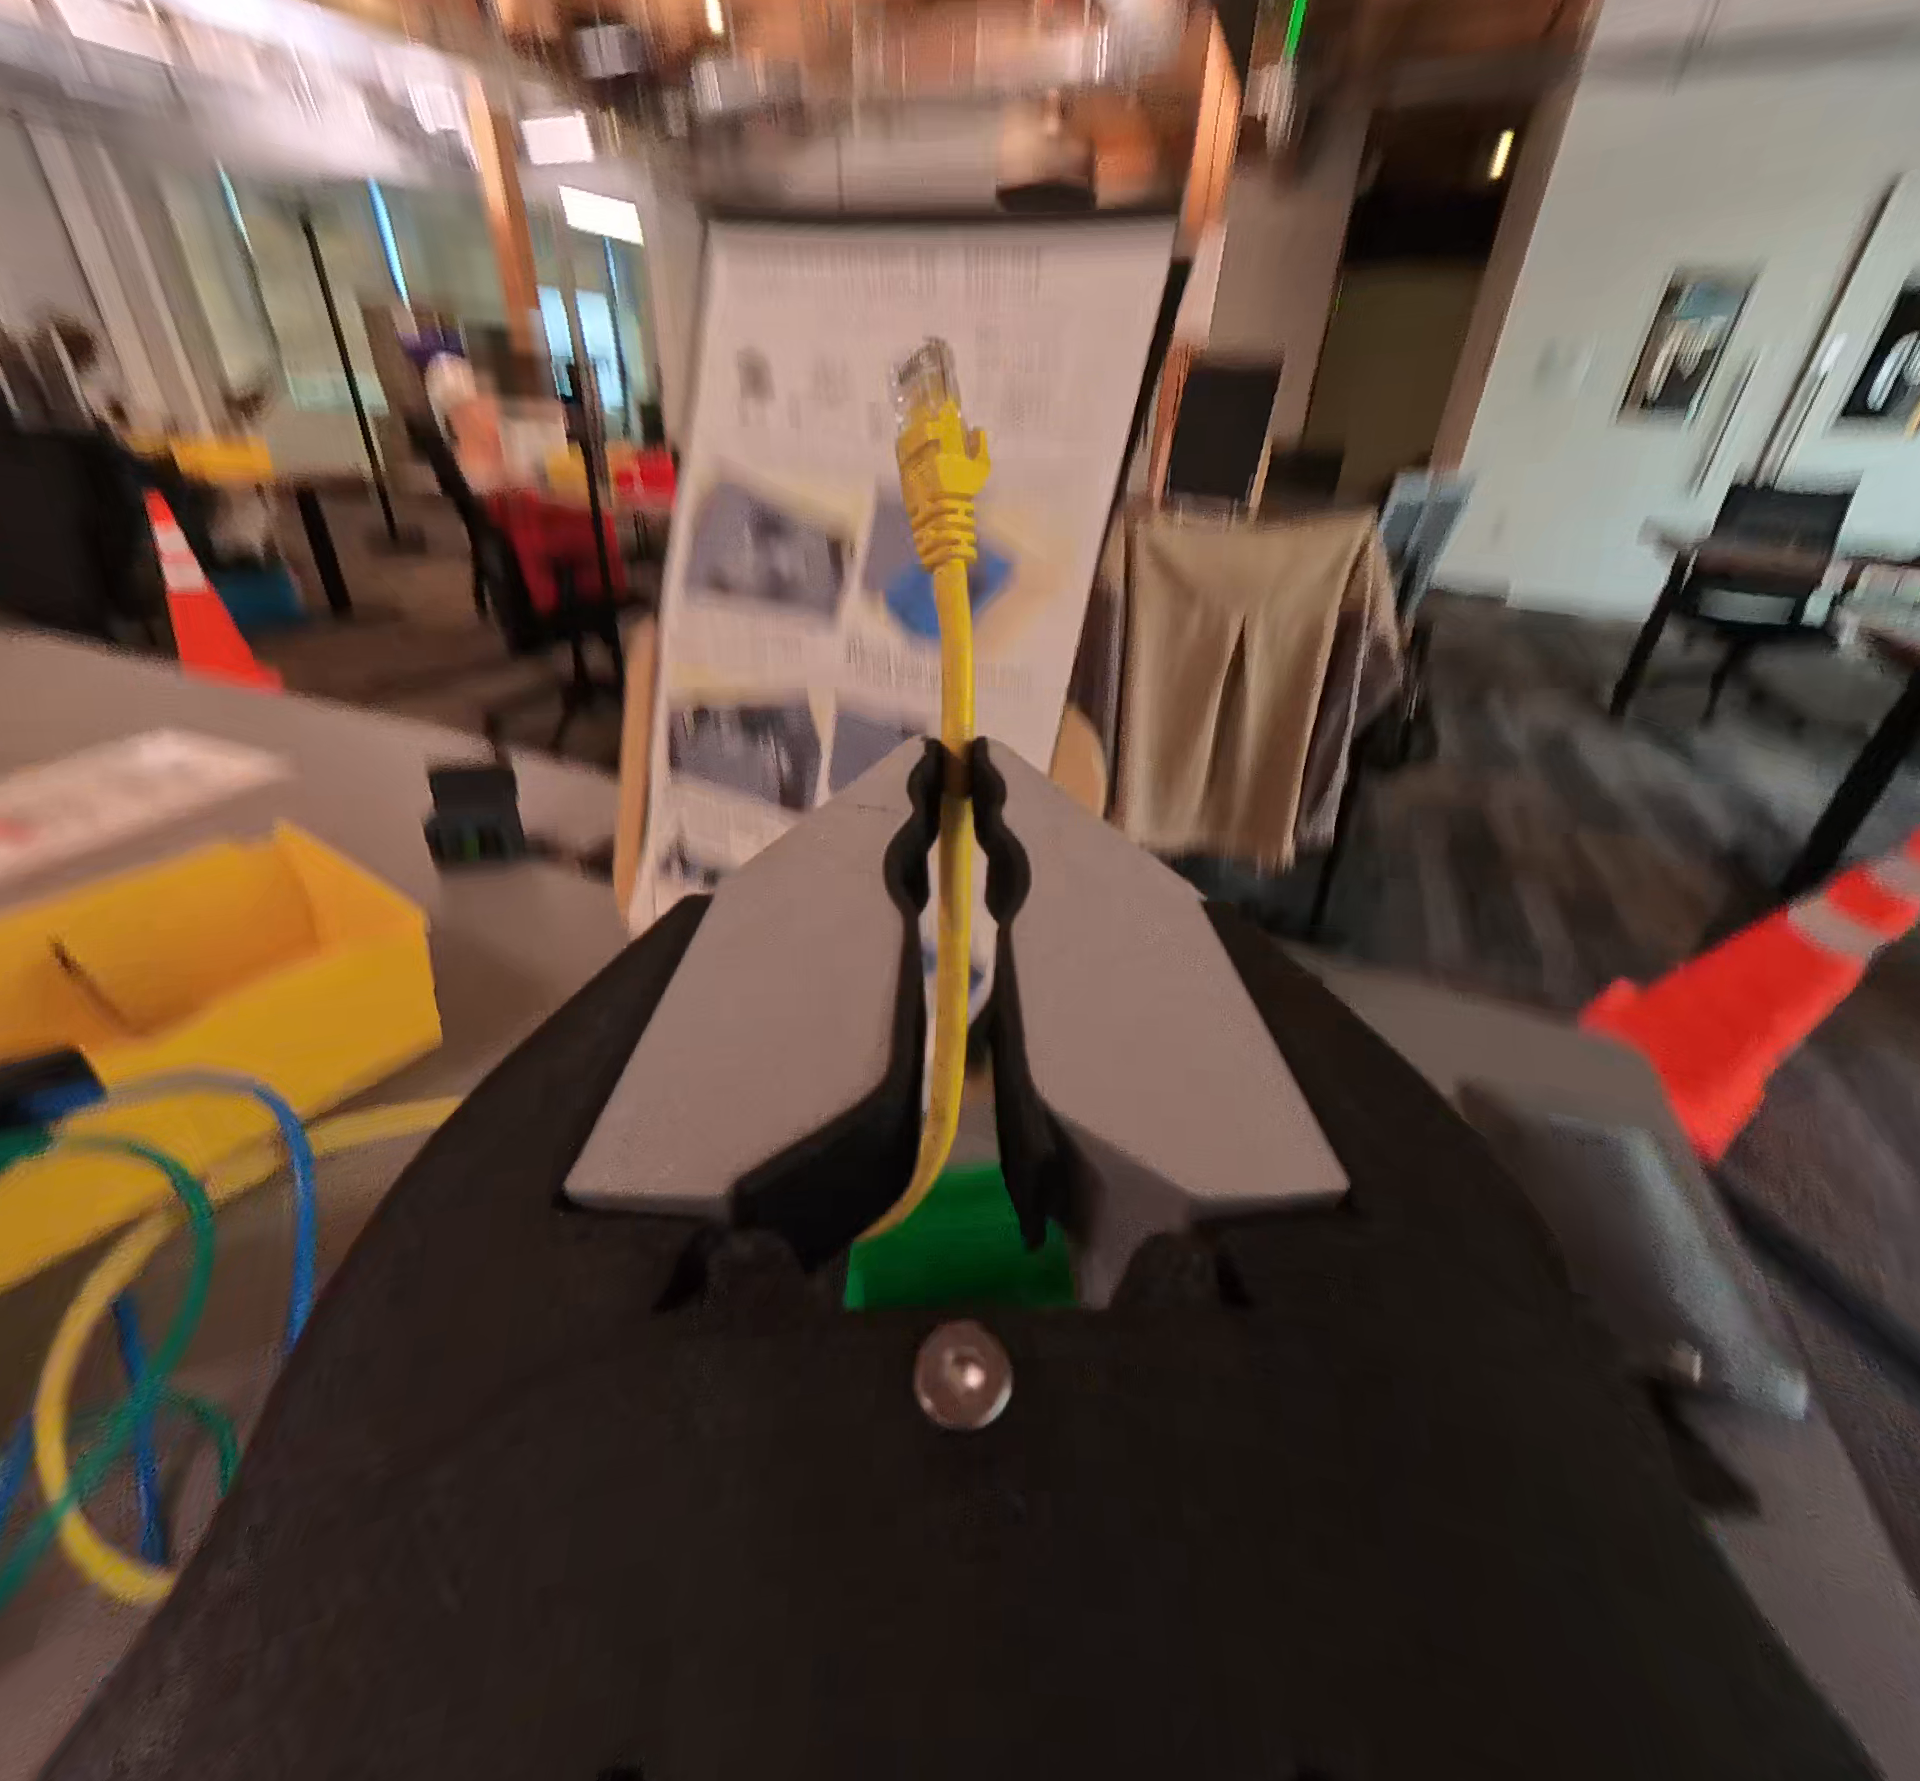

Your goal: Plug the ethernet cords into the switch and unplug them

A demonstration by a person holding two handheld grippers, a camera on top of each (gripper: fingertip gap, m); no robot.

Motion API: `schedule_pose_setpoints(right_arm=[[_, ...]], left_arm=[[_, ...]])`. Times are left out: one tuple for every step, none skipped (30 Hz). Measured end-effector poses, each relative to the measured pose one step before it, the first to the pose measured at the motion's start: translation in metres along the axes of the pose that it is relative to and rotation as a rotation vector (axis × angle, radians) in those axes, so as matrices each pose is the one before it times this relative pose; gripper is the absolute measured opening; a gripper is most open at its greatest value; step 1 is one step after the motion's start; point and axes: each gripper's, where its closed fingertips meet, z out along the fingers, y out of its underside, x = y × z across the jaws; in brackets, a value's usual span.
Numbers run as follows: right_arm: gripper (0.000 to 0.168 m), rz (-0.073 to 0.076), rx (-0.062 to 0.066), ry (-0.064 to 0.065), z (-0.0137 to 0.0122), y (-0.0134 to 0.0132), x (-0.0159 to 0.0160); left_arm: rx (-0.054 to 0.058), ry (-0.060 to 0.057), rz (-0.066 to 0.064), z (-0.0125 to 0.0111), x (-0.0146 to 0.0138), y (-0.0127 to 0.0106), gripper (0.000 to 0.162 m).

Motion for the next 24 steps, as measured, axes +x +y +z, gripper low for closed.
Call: schedule_pose_setpoints(right_arm=[[0.002,0.0009,0.1181,0.0186,-0.01728,-0.03936,0.00081],[0.001,0.0137,0.1109,0.0049,-0.01495,-0.03791,-0.00073],[0.002,0.0271,0.0878,-0.0173,-0.01141,-0.03288,-0.00368],[0.001,0.0144,0.057,-0.0048,-0.00806,-0.02585,-0.0024],[0.001,-0.0224,0.0358,0.0345,-0.00674,-0.02005,0.0033],[0.002,-0.0492,0.0303,0.0626,-0.00723,-0.01661,0.00886],[0.001,-0.0465,0.0219,0.0429,-0.00625,-0.01254,0.00758],[0.001,-0.02,-0.0066,-0.0316,-0.00242,-0.0046,-0.00345],[0.001,0.0126,-0.0563,-0.0994,0.00249,0.00677,-0.01575],[0.001,0.0249,-0.1023,-0.1167,0.00728,0.01798,-0.02037],[0.002,0.0156,-0.1085,-0.1125,0.01088,0.02267,-0.02129],[0.002,-0.0016,-0.0759,-0.1097,0.01316,0.02127,-0.02244],[0.001,-0.0095,-0.0689,-0.1096,0.01588,0.02295,-0.02379],[0.002,0.0049,-0.1064,-0.1199,0.01966,0.02958,-0.02491],[0.001,0.0195,-0.1283,-0.1107,0.02335,0.03299,-0.02204],[0.001,0.0153,-0.1155,-0.0897,0.02623,0.03093,-0.01743],[0.002,0.0116,-0.103,-0.0855,0.02752,0.02764,-0.01539],[0.002,0.0163,-0.0926,-0.0692,0.0269,0.02379,-0.01093],[0.002,0.0105,-0.078,-0.0507,0.0251,0.01938,-0.00666],[0.002,-0.001,-0.0736,-0.0425,0.02286,0.01658,-0.00443],[0.002,-0.0061,-0.0684,-0.019,0.02016,0.01395,0.00012],[0.002,-0.0077,-0.0584,-0.0126,0.01764,0.01093,0.00193],[0.002,-0.0068,-0.0479,-0.0186,0.01478,0.00787,0.00176],[0.002,-0.0063,-0.0322,0.0024,0.01099,0.00436,0.0055]], left_arm=[[-0.0093,0.0238,0.0223,0.0016,0.00467,-0.00169,0.031],[-0.0087,0.0118,0.0322,0.00149,0.00402,-0.00188,0.03],[-0.0052,0.001,0.0349,0.00085,0.00306,-0.00226,0.031],[-0.0123,0.0026,0.0113,0.00097,0.00193,-0.00054,0.03],[-0.0253,0.0043,-0.0101,0.0013,0.00086,0.00265,0.031],[-0.0303,-0.0004,-0.02,0.00151,-0.00111,0.00534,0.03],[-0.0367,-0.0023,-0.0274,0.00125,-0.00242,0.00754,0.031],[-0.0252,-0.0091,-0.0226,0.00005,-0.00357,0.00598,0.031],[0.0165,-0.0317,-0.0103,-0.00217,-0.00626,-0.00069,0.031],[0.0386,-0.031,-0.0025,-0.0031,-0.0059,-0.00568,0.031],[0.0349,-0.0341,0.0032,-0.00243,-0.00588,-0.00745,0.031],[0.0344,-0.0443,0.013,-0.00162,-0.00678,-0.00897,0.03],[0.0372,-0.0458,0.0189,-0.00095,-0.0065,-0.00965,0.031],[0.0335,-0.0382,0.0188,-0.00012,-0.00482,-0.00871,0.03],[0.0238,-0.0224,0.0121,0.00091,-0.00217,-0.00624,0.03],[0.0096,0.0028,0.0053,0.0026,0.00172,-0.00291,0.03],[0.0029,0.0081,0.0112,0.00344,0.00319,-0.00047,0.03],[0.0029,0.0007,0.023,0.00375,0.00251,0.00075,0.03],[0.0021,0.0036,0.0263,0.00373,0.00271,0.00158,0.031],[0.0031,0.0034,0.0208,0.00393,0.00203,0.00154,0.031],[0.0049,0.0036,0.0133,0.00408,0.001,0.00123,0.031],[0.0021,0.0078,0.0055,0.00502,0.00035,0.00144,0.031],[0.0,0.0067,0.007,0.00578,-0.00088,0.00171,0.03],[0.0004,-0.0029,0.014,0.00608,-0.00348,0.00161,0.031]])
